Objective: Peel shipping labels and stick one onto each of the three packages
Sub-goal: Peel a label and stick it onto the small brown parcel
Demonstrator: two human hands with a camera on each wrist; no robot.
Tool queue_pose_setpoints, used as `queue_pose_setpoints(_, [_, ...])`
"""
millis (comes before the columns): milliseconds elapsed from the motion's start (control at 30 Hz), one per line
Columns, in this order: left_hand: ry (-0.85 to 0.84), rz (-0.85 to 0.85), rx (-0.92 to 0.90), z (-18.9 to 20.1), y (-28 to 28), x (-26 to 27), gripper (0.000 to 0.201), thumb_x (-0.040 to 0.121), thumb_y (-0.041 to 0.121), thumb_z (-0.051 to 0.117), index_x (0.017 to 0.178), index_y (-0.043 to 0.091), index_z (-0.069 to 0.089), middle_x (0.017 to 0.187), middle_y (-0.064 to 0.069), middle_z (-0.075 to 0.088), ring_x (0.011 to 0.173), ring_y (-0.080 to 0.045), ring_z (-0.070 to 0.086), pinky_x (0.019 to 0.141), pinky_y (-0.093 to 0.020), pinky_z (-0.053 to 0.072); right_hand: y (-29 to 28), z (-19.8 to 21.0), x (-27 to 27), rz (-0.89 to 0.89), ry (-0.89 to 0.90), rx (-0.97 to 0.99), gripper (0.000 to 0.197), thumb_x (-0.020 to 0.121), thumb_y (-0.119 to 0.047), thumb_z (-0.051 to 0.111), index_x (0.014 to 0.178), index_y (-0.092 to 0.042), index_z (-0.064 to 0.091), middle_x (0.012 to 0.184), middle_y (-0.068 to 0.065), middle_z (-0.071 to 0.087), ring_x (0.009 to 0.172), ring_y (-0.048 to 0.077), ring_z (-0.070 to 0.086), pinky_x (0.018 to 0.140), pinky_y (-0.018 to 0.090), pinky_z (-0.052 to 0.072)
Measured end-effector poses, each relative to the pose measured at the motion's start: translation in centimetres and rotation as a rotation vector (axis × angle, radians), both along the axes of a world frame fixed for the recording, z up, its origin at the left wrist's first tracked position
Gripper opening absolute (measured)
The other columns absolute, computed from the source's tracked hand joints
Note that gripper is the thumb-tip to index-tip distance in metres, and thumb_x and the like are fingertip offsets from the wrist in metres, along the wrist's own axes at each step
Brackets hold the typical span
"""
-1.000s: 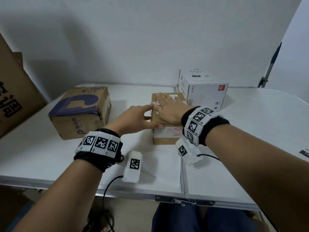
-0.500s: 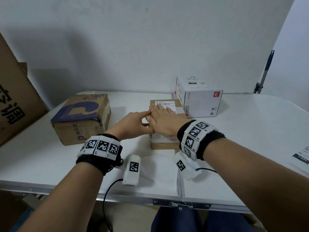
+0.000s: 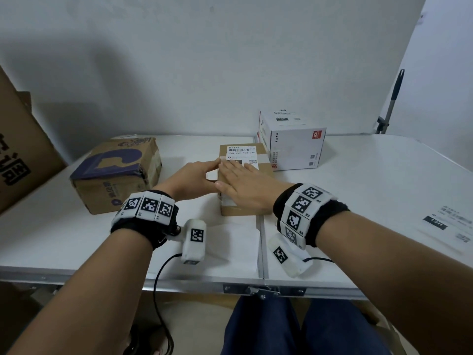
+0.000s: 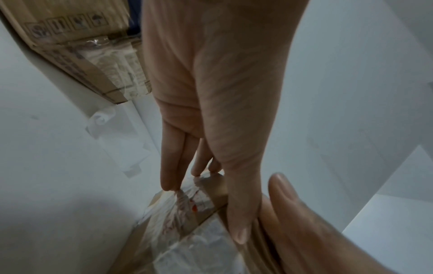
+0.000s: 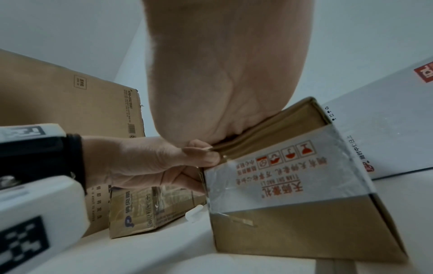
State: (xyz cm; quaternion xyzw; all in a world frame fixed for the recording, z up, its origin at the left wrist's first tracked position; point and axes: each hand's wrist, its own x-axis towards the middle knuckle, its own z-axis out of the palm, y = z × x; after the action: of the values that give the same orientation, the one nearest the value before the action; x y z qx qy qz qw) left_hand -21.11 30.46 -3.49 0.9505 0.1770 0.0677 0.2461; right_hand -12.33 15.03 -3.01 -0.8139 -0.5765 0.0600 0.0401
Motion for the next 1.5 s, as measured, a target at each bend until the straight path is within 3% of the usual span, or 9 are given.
queue_pose_setpoints(100, [0.019, 0.026, 0.005, 0.2, -0.1, 0.0, 0.076, 0.082, 0.036, 0.068, 0.149, 0.025, 0.033, 0.148, 0.008, 0.043, 0.132, -0.012, 0.046, 0.108, -0.026, 0.032, -0.7, 0.0, -0.2, 0.008, 0.001, 0.011, 0.064, 0.102, -0.046, 0.013, 0.153, -0.010, 0.000, 0.162, 0.005, -0.002, 0.149, 0.014, -0.005, 0.122, 0.037, -0.001])
queue_pose_setpoints(633, [0.031, 0.030, -0.113, 0.8, -0.8, 0.1, 0.083, 0.078, 0.044, 0.073, 0.148, 0.029, 0.033, 0.141, 0.008, 0.052, 0.121, -0.009, 0.055, 0.104, -0.027, 0.038, -3.6, 0.5, 1.0, 0.026, 0.096, 0.053, 0.054, 0.104, -0.039, 0.015, 0.152, -0.015, 0.018, 0.161, 0.000, 0.010, 0.149, 0.011, 0.005, 0.121, 0.040, 0.003])
queue_pose_setpoints(900, [0.048, 0.034, -0.139, 0.8, -0.6, 0.4, 0.084, 0.077, 0.043, 0.074, 0.149, 0.031, 0.032, 0.139, 0.011, 0.053, 0.116, -0.008, 0.057, 0.102, -0.027, 0.039, -4.8, -0.1, 3.0, -0.018, 0.093, 0.176, 0.053, 0.103, -0.039, 0.012, 0.144, -0.022, 0.041, 0.152, 0.001, 0.039, 0.143, 0.014, 0.028, 0.118, 0.039, 0.019])
queue_pose_setpoints(1033, [0.056, 0.025, -0.138, 0.9, -0.7, 0.6, 0.083, 0.078, 0.045, 0.073, 0.149, 0.031, 0.032, 0.140, 0.011, 0.052, 0.117, -0.009, 0.056, 0.099, -0.025, 0.038, -5.8, 0.3, 3.3, -0.074, 0.149, 0.310, 0.050, 0.104, -0.033, 0.018, 0.130, -0.020, 0.059, 0.136, 0.002, 0.058, 0.128, 0.020, 0.048, 0.109, 0.035, 0.035])
queue_pose_setpoints(1133, [0.048, 0.010, -0.111, 1.0, -0.8, 0.3, 0.067, 0.083, 0.042, 0.069, 0.143, 0.034, 0.042, 0.131, 0.015, 0.058, 0.112, -0.007, 0.058, 0.088, -0.022, 0.040, -6.5, 0.2, 3.8, -0.185, 0.298, 0.426, 0.051, 0.104, -0.037, 0.021, 0.122, -0.022, 0.066, 0.130, -0.002, 0.063, 0.121, 0.016, 0.055, 0.106, 0.032, 0.040])
queue_pose_setpoints(1233, [0.060, 0.034, 0.028, 0.8, -0.6, 0.2, 0.031, 0.089, 0.040, 0.061, 0.120, 0.039, 0.060, 0.097, 0.011, 0.071, 0.090, -0.008, 0.066, 0.066, -0.019, 0.044, -6.4, 0.5, 3.7, -0.272, 0.359, 0.521, 0.054, 0.104, -0.039, 0.020, 0.120, -0.018, 0.067, 0.118, 0.007, 0.067, 0.101, 0.017, 0.059, 0.092, 0.027, 0.044])
queue_pose_setpoints(1300, [0.038, 0.056, 0.079, 0.7, -0.4, 0.5, 0.024, 0.089, 0.040, 0.060, 0.112, 0.033, 0.064, 0.093, 0.008, 0.071, 0.084, -0.010, 0.067, 0.063, -0.020, 0.044, -5.7, 0.9, 3.4, -0.260, 0.417, 0.543, 0.054, 0.104, -0.038, 0.020, 0.127, -0.014, 0.062, 0.123, 0.008, 0.065, 0.109, 0.019, 0.058, 0.092, 0.023, 0.039])
queue_pose_setpoints(1400, [0.021, 0.059, 0.154, 1.2, 0.1, 1.2, 0.037, 0.087, 0.040, 0.064, 0.120, 0.024, 0.057, 0.100, 0.008, 0.067, 0.083, -0.015, 0.064, 0.065, -0.021, 0.043, -3.9, 1.2, 3.6, -0.225, 0.479, 0.516, 0.054, 0.104, -0.038, 0.019, 0.134, -0.013, 0.055, 0.134, 0.007, 0.058, 0.126, 0.021, 0.050, 0.100, 0.023, 0.032])
queue_pose_setpoints(1500, [0.049, 0.091, 0.087, 1.7, 1.2, 1.6, 0.069, 0.085, 0.037, 0.067, 0.145, 0.033, 0.033, 0.112, 0.007, 0.061, 0.074, -0.011, 0.068, 0.076, -0.025, 0.050, -1.6, 1.1, 4.7, -0.215, 0.550, 0.514, 0.056, 0.103, -0.044, 0.019, 0.135, -0.015, 0.055, 0.139, 0.005, 0.054, 0.130, 0.020, 0.047, 0.113, 0.032, 0.030])
